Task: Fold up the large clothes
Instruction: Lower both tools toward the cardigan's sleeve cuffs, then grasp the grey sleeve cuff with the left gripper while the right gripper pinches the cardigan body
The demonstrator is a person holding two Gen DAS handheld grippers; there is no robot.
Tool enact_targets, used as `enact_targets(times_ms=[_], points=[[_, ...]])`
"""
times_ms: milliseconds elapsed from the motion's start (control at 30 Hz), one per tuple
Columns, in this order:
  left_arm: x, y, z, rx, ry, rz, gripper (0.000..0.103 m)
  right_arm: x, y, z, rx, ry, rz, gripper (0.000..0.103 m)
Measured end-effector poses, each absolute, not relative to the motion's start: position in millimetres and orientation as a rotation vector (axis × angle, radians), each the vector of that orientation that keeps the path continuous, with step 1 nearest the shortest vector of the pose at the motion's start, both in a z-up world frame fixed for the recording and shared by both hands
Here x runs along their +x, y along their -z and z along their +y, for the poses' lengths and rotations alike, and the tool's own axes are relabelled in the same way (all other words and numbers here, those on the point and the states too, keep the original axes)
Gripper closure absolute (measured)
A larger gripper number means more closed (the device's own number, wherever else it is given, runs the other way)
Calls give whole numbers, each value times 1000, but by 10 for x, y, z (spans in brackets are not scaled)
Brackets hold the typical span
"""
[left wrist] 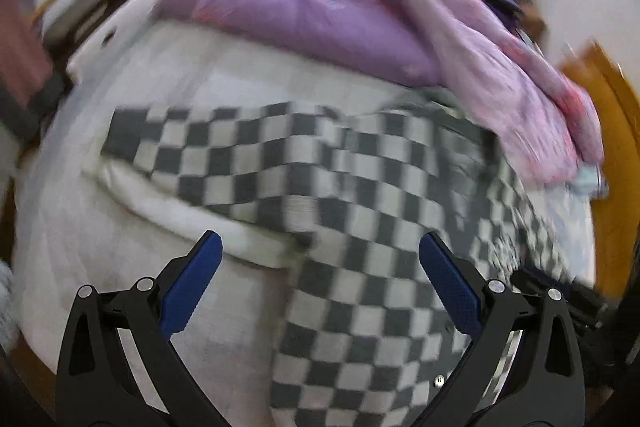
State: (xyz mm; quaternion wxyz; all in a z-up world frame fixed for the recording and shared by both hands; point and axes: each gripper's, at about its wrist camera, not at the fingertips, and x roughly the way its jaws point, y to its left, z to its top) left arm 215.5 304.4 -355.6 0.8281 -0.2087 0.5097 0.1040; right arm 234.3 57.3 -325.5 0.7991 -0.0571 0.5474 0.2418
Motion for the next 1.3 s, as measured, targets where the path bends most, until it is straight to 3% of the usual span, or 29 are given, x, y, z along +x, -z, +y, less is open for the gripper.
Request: enact_targets(times_ms=[133,333,400,500,733,900,933,1000,1033,1067,1300], points=[[2105,4022,4000,-634,-300,1057,5,2488,3646,936,-66,-527,1172,92],[2057,4719,5303,-873,-453,980,5,2696,4191,1349,-5,-550,1233,92],[2081,4851,5531,-874,-489,969,6,2778,4360,1424,37,-543,1267,92],[2159,5025,5786,-888,-502,964,21,2851,4523,1508,78,-532,1288,92],[2325,5259,6036,-942,-484,962,22,2935,4708,1676,106,-565,1285,91],[2405,5428,6170,-961,-504,991,32,2982,4790,1727,149,-560,1293,91],[2409,5448,6186,-958,-506,994,38,2988,4809,1735,160,-564,1297,92],[2401,5464,6219,-949,-514,989,63,2995,4836,1774,159,-571,1302,92],[2363,5464,6253,-958,-519,984,89,2991,4852,1796,158,-581,1305,92],[2319,5453,6282,-968,-523,975,103,2987,4877,1817,154,-587,1314,92],[2012,5007,6339,-953,-480,834,103,2981,5180,1966,106,-573,1399,92]])
